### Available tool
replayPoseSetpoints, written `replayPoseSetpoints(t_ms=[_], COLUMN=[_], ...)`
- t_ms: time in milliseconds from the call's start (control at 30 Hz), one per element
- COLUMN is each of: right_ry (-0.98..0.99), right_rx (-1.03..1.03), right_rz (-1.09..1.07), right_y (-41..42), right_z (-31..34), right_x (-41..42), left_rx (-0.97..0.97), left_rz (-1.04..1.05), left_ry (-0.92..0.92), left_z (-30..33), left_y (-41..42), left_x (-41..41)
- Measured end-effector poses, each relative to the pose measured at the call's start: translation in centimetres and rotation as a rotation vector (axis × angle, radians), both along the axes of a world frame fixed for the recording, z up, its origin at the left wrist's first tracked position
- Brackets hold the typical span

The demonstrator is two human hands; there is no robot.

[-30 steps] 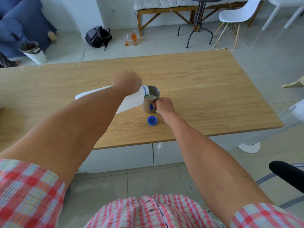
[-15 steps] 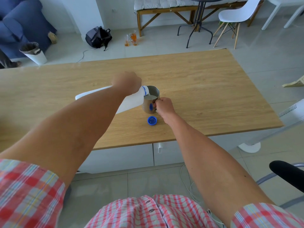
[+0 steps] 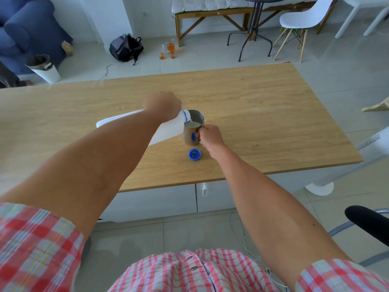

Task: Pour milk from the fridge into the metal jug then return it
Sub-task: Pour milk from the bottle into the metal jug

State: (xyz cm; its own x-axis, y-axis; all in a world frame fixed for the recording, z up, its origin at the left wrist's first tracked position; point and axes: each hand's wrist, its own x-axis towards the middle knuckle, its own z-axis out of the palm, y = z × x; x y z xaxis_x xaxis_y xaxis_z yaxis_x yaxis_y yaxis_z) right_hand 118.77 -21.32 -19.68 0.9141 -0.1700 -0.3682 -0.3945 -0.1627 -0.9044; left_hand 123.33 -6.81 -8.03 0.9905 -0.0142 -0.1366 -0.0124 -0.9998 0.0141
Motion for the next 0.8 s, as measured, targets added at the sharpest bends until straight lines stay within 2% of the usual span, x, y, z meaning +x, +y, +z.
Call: replayPoseSetpoints(t_ms=[800], right_ry=[0.006], right_rx=[0.02], right_rz=[0.002], right_y=[-0.11], right_z=[-0.34], right_x=[0.18], left_rx=[-0.013], left_rz=[-0.001], left_ry=[-0.01], left_z=[0.04], left_y=[-0.06], left_x=[-0.05])
